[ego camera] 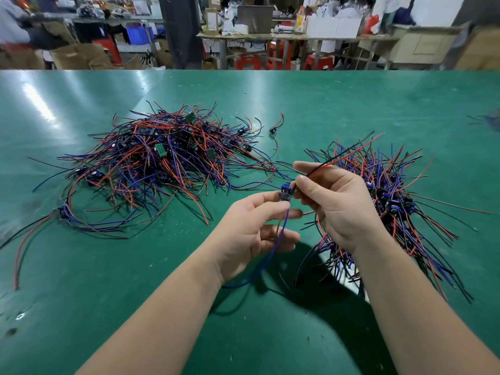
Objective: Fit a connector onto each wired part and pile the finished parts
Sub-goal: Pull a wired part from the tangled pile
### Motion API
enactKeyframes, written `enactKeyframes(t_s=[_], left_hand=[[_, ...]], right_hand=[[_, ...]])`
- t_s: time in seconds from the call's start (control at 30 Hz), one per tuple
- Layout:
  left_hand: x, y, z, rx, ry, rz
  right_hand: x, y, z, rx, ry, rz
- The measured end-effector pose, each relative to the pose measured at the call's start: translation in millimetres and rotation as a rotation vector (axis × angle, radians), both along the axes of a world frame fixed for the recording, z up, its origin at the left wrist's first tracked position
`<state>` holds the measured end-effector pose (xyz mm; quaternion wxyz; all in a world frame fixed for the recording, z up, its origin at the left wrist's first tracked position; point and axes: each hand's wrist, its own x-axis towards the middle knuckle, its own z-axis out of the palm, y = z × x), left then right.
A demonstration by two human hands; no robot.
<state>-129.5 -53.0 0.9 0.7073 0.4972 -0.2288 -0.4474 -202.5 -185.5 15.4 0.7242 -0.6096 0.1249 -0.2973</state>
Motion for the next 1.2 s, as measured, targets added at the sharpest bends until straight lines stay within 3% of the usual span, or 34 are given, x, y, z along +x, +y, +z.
enactKeyframes(t_s=[0.23,0.3,0.4,0.5,0.67,0.87,1.0,1.1,1.2], left_hand=[[-0.2,-2.1,-4.9,0.089,-0.147,0.226],[-0.2,-3.0,-4.8,0.092,-0.143,0.261],[-1.6,-5.4,-5.9,0.092,-0.111,0.32],[-3.0,-5.8,-5.9,0.148,-0.043,0.289],[1.7,-0.6,-1.7,0.2,0.041,0.202],[3.0,0.8,-1.2,0.191,-0.126,0.18],[0.1,2.6,-1.4,0.208,-0.22,0.1],[-1.0,1.0,1.3,0.167,-0.091,0.118],[4.1,0.2,8.1,0.017,0.134,0.186]], right_hand=[[2.4,4.5,-7.5,-0.18,0.141,0.007],[1.5,1.7,-6.1,-0.111,0.157,-0.032],[0.6,-7.5,-0.3,0.155,0.077,-0.05],[-2.2,-17.2,4.1,0.293,-0.013,-0.102],[-5.7,-20.6,7.7,0.31,-0.016,-0.194],[-14.7,-35.4,12.4,0.305,-0.077,-0.459],[-13.9,-38.7,12.1,0.349,-0.072,-0.453],[-14.0,-43.8,13.1,0.456,0.048,-0.313],[-11.5,-39.2,9.0,0.392,0.201,-0.179]])
